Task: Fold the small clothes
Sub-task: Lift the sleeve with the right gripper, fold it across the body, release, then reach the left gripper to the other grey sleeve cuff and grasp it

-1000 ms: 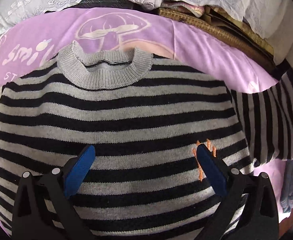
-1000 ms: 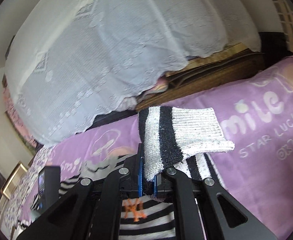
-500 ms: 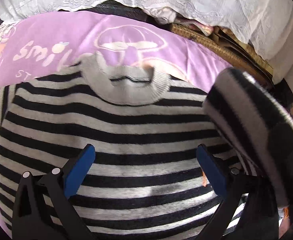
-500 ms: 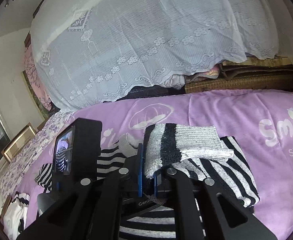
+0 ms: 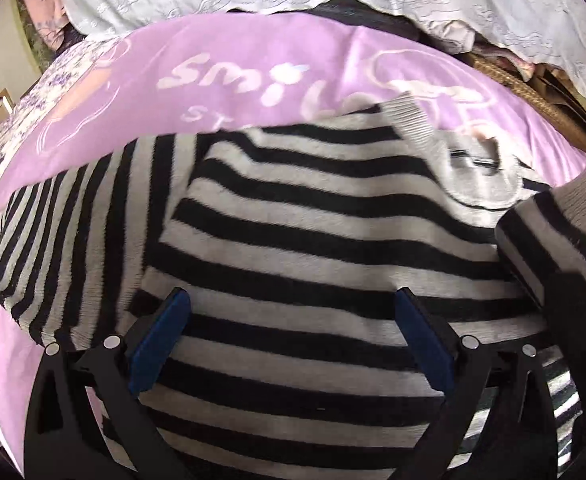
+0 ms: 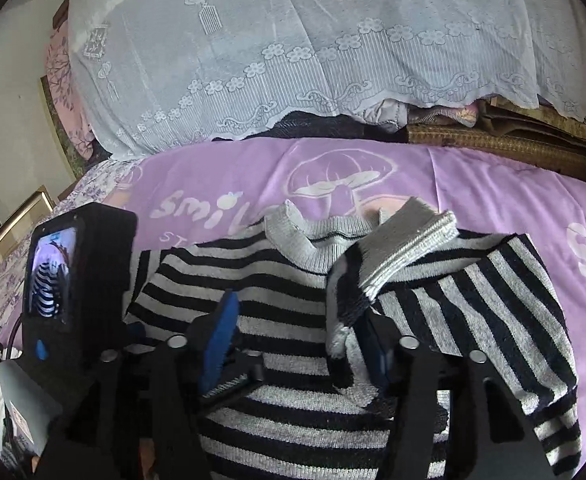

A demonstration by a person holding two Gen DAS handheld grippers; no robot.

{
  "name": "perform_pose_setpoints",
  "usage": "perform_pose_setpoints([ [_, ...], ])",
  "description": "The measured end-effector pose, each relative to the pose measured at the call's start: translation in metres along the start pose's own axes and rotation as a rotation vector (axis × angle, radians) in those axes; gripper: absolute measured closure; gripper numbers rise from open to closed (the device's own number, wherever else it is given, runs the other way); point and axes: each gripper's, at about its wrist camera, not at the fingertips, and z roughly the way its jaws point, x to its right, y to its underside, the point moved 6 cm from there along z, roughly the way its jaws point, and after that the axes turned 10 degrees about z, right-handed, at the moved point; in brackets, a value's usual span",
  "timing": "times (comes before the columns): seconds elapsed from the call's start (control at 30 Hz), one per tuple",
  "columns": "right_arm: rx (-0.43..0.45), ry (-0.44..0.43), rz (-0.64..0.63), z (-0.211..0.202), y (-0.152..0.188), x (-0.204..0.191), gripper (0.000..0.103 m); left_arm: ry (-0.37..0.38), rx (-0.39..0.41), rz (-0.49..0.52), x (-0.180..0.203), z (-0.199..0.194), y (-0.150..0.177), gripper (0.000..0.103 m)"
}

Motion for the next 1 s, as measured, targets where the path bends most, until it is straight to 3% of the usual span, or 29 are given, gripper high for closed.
perform_pose_setpoints([
  [0.17, -0.022, -0.005, -0.050, -0.012, 0.007, 0.009, 0.034, -0.059, 0.051, -0.032, -0.021, -0.014, -0.006, 0.004],
  [0.3, -0.079, -0.054, -0.093, -0.022, 0.023, 0.011, 0.030, -0.038, 0.059, -0.096, -0.046, -0.026, -0.001, 0.004],
  [0.4, -0.024, -0.015, -0.044, -0.031, 0.016, 0.023, 0.030, -0.040, 0.068, -0.118, -0.063, -0.036, 0.009, 0.004],
  [0.47, -0.013, -0.028, 0.068, -0.031, 0.007, 0.034, 0.045, -0.052, 0.071, -0.147, -0.082, -0.042, 0.021, 0.004],
  [0.5, -0.028, -0.038, 0.114, -0.027, 0.004, 0.037, 0.061, -0.051, 0.070, -0.169, -0.090, -0.044, 0.026, 0.004],
  [0.53, -0.047, -0.039, 0.138, -0.022, 0.004, 0.037, 0.067, -0.047, 0.070, -0.195, -0.101, -0.047, 0.033, 0.004],
  [0.63, -0.133, -0.018, 0.072, 0.006, 0.018, 0.018, 0.072, -0.045, 0.061, -0.273, -0.130, -0.051, 0.058, 0.004],
  [0.73, -0.288, 0.000, 0.010, 0.042, 0.050, 0.000, 0.072, -0.022, 0.035, -0.364, -0.155, -0.044, 0.076, 0.004],
  [0.87, -0.235, -0.004, -0.002, 0.029, 0.043, -0.005, 0.071, -0.005, 0.028, -0.382, -0.166, -0.038, 0.075, 0.004],
  [1.0, -0.095, 0.018, 0.068, -0.003, 0.016, 0.022, 0.071, -0.012, 0.046, -0.389, -0.178, -0.040, 0.074, 0.004],
])
